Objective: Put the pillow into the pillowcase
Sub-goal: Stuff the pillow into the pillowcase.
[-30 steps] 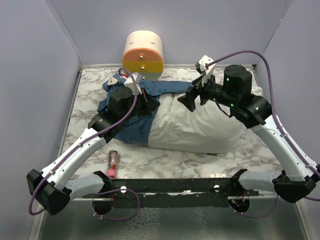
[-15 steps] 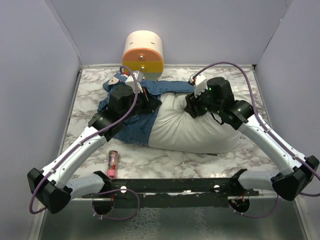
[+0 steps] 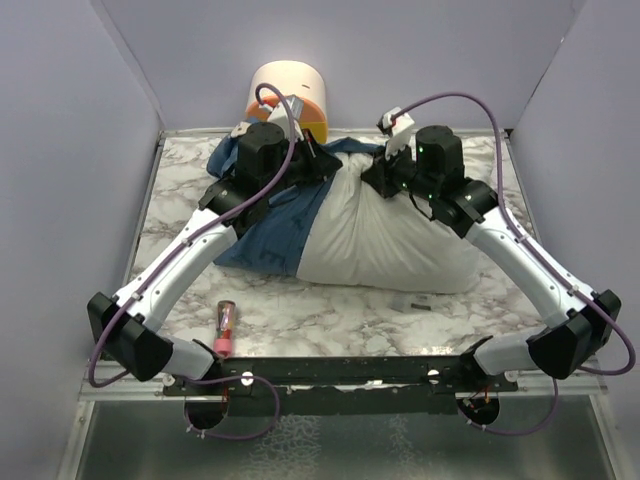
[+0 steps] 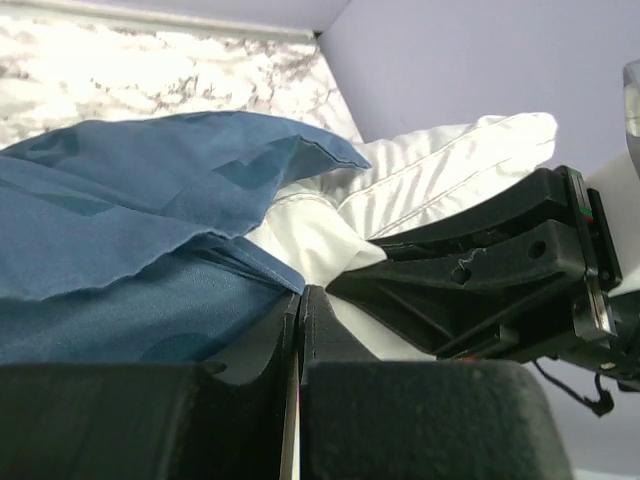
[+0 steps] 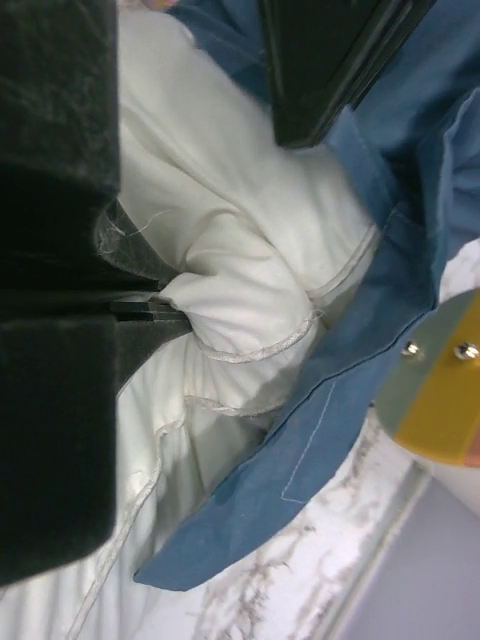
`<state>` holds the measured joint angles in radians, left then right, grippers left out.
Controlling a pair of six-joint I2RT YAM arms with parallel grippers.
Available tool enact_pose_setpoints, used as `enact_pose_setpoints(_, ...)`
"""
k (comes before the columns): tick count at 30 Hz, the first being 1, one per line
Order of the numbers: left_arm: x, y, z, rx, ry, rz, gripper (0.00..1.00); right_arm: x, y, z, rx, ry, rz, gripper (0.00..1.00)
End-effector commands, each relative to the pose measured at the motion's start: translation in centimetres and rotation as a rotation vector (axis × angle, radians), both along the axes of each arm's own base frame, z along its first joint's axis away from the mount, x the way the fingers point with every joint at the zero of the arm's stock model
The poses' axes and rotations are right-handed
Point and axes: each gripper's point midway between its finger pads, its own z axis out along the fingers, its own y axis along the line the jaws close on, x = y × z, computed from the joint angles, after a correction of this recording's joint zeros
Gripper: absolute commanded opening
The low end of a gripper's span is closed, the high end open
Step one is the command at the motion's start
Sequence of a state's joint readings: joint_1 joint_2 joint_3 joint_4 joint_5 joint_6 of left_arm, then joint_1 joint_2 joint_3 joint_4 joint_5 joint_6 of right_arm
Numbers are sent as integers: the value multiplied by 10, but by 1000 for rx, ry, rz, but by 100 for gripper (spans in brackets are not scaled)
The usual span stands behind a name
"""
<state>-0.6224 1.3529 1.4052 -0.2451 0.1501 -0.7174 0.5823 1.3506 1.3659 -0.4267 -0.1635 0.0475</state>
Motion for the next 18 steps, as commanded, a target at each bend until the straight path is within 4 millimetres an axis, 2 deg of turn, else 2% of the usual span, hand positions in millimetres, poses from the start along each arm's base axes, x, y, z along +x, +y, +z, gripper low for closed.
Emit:
enact_pose_setpoints(1,-31,-42,116,-282,-204,-241,0,15,32,149,276,-378,55,1)
enact_pose_setpoints(3,-32,-42,126,-303,-222,-243,0,13,25,174,297,-465,41,1)
enact_pose_setpoints(4,-33,-40,129,-303,-232,-241,0,10,22,180,304,-506,44,1)
enact_pose_setpoints(5,-35,-38,128,-297,-235,-237,0,4,20,185,311,-543,58,1)
enact_pose_setpoints(7,-37,-31,117,-264,-245,-217,0,-10,17,180,305,-587,98,1)
enact_pose_setpoints(9,-41,-22,92,-209,-244,-197,0,-24,18,153,262,-582,166,1)
enact_pose_setpoints(10,-43,-18,70,-177,-227,-190,0,-31,19,132,235,-554,198,1)
enact_pose_setpoints(13,-56,-6,-11,-103,-95,-179,0,-55,19,51,162,-414,295,1)
enact_pose_setpoints(15,-69,3,-56,-89,11,-163,0,-77,18,14,173,-311,349,1)
enact_pose_setpoints(17,-80,12,-79,-100,75,-141,0,-95,18,-13,203,-205,383,1)
enact_pose_setpoints(18,-83,16,-82,-109,84,-128,0,-101,18,-23,215,-159,386,1)
